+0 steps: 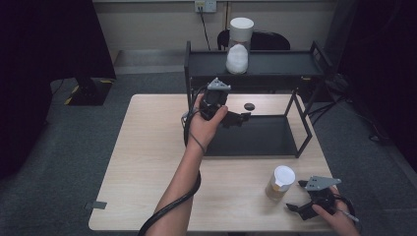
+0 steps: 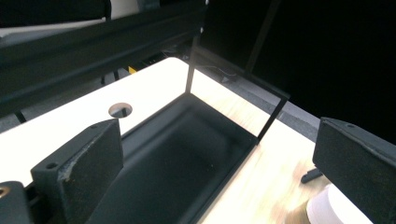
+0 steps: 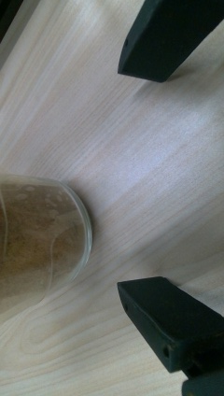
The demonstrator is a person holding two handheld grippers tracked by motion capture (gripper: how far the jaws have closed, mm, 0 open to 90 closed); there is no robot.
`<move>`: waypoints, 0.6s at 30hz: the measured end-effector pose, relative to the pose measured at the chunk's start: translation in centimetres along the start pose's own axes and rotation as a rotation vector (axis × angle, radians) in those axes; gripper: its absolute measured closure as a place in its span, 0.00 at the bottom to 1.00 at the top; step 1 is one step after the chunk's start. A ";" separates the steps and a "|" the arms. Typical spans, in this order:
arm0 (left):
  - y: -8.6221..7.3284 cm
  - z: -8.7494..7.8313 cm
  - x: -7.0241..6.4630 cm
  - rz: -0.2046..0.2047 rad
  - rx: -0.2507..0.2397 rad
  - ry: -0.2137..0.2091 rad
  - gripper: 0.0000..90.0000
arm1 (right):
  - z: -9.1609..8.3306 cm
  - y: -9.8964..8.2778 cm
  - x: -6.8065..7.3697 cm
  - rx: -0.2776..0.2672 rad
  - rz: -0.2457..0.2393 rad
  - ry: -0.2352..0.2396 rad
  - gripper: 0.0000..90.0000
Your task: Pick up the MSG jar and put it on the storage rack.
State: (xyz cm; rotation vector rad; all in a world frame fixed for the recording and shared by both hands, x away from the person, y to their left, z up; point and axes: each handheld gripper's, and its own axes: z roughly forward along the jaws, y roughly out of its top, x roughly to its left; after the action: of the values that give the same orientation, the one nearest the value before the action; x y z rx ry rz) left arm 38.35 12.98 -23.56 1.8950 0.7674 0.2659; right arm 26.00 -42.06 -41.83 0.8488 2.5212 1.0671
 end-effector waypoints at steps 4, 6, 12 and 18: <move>-1.2 0.0 0.4 -0.010 0.004 -0.006 0.01 | 0.0 0.0 0.0 0.000 0.001 -0.001 0.00; -1.7 0.1 0.5 -0.012 0.010 -0.010 0.01 | 0.0 0.0 0.0 0.000 0.001 -0.001 0.00; -3.0 0.3 0.7 -0.007 0.026 -0.010 0.01 | 0.0 0.0 0.0 0.000 0.001 -0.002 0.00; -4.3 0.4 0.8 -0.004 0.028 -0.013 0.01 | 0.0 0.0 0.1 0.000 0.003 -0.002 0.00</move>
State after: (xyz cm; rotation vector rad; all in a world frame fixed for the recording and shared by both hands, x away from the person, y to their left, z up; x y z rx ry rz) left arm 37.50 14.29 -27.65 1.9190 0.7701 0.2411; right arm 25.96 -42.02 -41.83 0.8531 2.5192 1.0661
